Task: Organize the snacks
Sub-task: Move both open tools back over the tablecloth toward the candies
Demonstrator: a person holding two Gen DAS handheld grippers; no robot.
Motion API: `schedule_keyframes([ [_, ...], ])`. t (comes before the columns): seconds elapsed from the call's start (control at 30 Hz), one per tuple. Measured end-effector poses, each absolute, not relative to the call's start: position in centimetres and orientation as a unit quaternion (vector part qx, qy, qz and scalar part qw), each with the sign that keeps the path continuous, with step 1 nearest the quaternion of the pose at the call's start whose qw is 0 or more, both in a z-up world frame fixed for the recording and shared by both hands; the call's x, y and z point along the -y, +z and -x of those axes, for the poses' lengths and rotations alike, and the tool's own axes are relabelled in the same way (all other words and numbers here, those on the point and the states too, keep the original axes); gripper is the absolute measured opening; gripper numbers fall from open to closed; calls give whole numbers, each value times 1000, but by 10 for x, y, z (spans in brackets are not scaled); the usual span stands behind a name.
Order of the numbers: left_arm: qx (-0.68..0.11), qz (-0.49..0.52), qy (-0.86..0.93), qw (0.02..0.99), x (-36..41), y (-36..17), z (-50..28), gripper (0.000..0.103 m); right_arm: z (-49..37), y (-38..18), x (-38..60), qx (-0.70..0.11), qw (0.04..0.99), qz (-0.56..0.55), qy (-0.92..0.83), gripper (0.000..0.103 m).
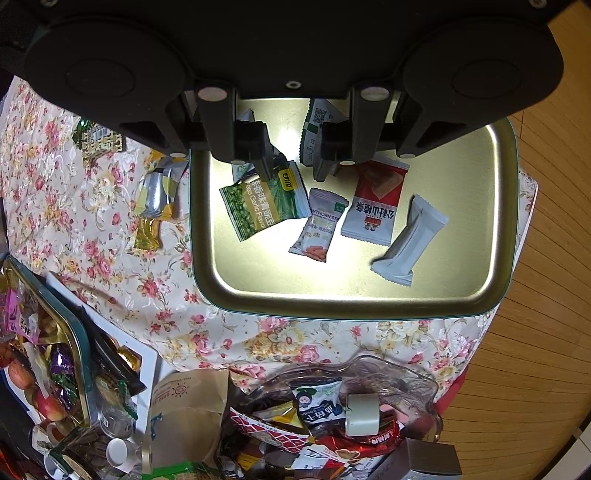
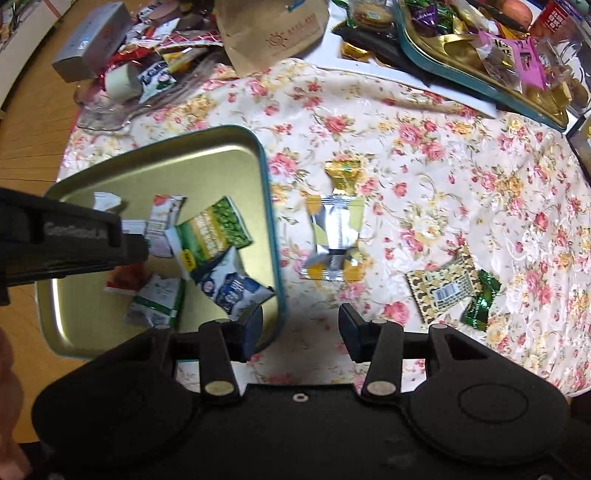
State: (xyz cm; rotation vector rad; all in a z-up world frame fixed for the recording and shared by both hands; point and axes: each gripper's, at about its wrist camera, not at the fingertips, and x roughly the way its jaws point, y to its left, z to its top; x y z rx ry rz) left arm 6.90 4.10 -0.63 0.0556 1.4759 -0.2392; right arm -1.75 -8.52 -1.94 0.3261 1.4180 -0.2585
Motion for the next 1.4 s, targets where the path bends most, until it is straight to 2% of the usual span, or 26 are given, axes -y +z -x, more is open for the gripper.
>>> schedule_keyframes([
  [0.67,-673,-45,-128,727,-17,-7,-60,33,40,-44,155,-661,705,-165,-194,47],
  [1.4,-671,-99,-174,714,70,-21,-33,33,105,-28,274,-626,658,-343,-240,47],
])
